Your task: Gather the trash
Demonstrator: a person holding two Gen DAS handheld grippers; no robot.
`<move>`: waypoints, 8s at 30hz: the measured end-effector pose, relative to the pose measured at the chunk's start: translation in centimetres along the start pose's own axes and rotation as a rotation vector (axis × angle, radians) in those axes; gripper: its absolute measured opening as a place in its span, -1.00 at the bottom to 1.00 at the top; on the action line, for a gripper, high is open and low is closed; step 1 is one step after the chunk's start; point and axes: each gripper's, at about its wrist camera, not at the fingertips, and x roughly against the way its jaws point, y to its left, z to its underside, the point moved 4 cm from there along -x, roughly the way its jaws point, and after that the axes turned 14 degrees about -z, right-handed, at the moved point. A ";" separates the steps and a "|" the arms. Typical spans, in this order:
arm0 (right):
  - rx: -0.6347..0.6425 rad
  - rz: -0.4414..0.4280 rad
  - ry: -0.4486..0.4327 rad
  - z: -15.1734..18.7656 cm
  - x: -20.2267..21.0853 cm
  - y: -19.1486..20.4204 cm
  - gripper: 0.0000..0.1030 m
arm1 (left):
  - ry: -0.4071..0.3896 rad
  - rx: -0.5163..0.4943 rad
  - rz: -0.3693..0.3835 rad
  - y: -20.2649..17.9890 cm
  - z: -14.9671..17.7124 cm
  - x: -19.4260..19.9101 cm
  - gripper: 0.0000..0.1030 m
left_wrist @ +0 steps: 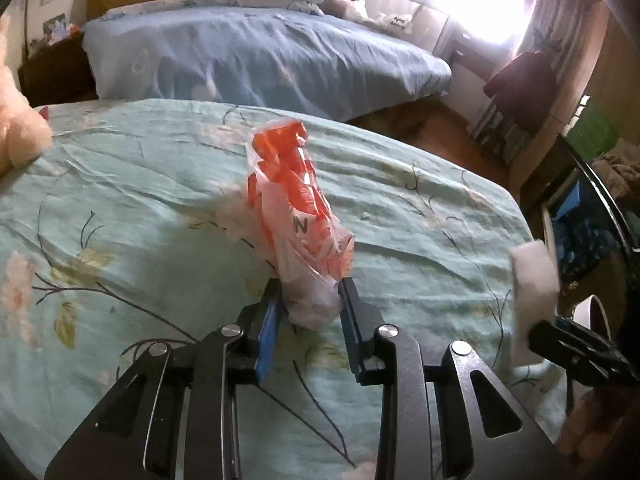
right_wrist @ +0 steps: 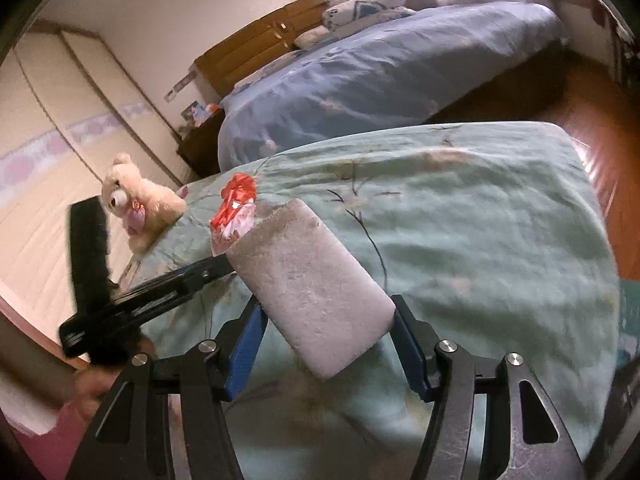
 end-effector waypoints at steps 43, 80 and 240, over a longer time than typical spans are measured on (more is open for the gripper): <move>0.098 0.245 -0.047 7.5 6.8 3.0 0.22 | -0.025 -0.179 0.093 -5.3 11.4 12.2 -0.49; -0.003 0.373 -0.326 12.3 20.2 3.6 0.22 | -0.055 -0.408 0.220 -15.8 15.2 16.5 -0.49; -0.060 0.454 -0.481 15.2 25.0 4.0 0.79 | -0.213 -0.227 0.249 -12.6 15.9 21.7 0.36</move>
